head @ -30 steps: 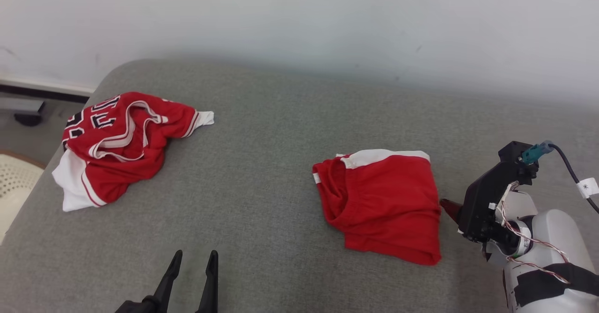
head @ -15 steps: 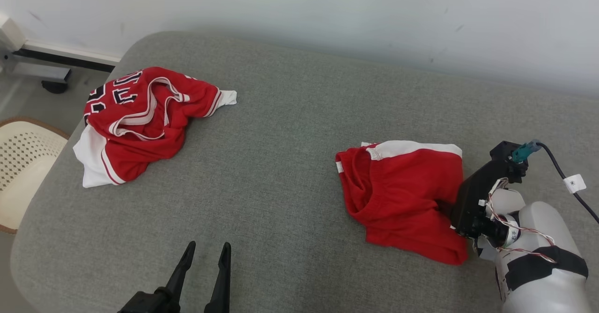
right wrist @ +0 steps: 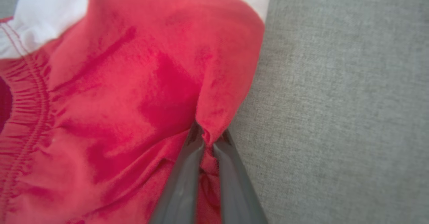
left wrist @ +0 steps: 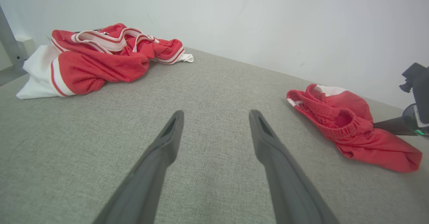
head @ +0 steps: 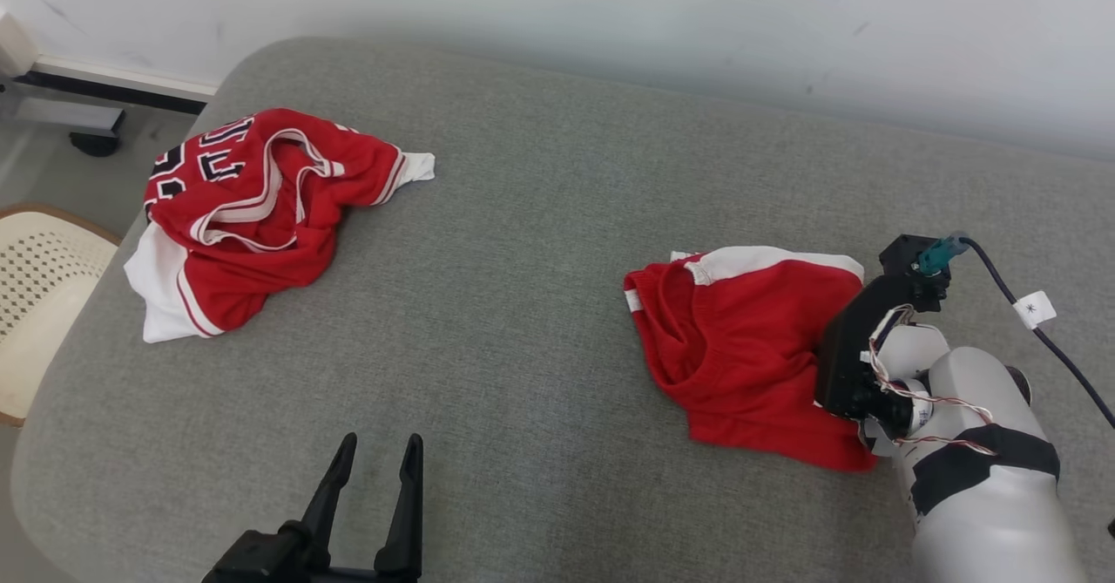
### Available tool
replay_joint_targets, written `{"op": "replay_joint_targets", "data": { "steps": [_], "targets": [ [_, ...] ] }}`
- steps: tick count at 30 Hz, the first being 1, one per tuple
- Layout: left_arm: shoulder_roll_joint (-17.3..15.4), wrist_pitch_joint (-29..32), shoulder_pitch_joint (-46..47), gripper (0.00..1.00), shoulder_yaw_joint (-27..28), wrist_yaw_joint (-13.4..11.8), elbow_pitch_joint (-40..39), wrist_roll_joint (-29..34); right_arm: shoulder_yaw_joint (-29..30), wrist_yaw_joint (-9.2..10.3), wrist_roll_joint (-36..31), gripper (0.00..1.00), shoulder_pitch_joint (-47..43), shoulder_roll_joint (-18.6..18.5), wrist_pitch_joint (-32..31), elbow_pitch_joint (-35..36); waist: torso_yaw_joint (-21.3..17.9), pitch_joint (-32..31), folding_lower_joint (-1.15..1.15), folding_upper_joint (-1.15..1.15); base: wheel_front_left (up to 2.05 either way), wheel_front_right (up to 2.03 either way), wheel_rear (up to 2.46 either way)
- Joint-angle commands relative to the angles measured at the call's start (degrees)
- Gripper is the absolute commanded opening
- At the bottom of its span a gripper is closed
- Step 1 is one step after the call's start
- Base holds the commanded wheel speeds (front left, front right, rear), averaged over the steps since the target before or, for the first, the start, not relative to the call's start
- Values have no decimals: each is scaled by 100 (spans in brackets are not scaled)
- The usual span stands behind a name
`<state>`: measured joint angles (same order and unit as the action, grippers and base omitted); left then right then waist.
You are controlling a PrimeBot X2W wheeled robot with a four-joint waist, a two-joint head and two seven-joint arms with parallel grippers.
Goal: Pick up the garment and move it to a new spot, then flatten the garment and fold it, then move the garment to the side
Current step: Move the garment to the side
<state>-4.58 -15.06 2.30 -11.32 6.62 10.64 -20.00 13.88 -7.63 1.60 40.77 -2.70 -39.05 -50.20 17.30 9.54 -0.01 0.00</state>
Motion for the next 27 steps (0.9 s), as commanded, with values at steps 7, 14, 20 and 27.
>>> {"op": "replay_joint_targets", "data": {
  "steps": [7,14,20,27],
  "targets": [
    [32,-19,68,100,76,40,-69,43,57,30,-584,0,-270,-57,198,364,-430,46,1,0,0,0,0],
    [-5,-18,110,100,168,39,-196,103,25,23,-1023,0,-679,-296,-47,1324,-889,86,1,0,0,0,0],
    [12,-18,193,100,343,35,-503,11,-380,20,-806,0,-1142,-1096,-357,2283,-1363,261,1,0,0,0,0],
    [-79,-18,389,100,345,42,-788,-10,-512,20,-726,0,-1278,-2059,-222,2730,-1712,576,1,0,0,0,0]
  ]
}}
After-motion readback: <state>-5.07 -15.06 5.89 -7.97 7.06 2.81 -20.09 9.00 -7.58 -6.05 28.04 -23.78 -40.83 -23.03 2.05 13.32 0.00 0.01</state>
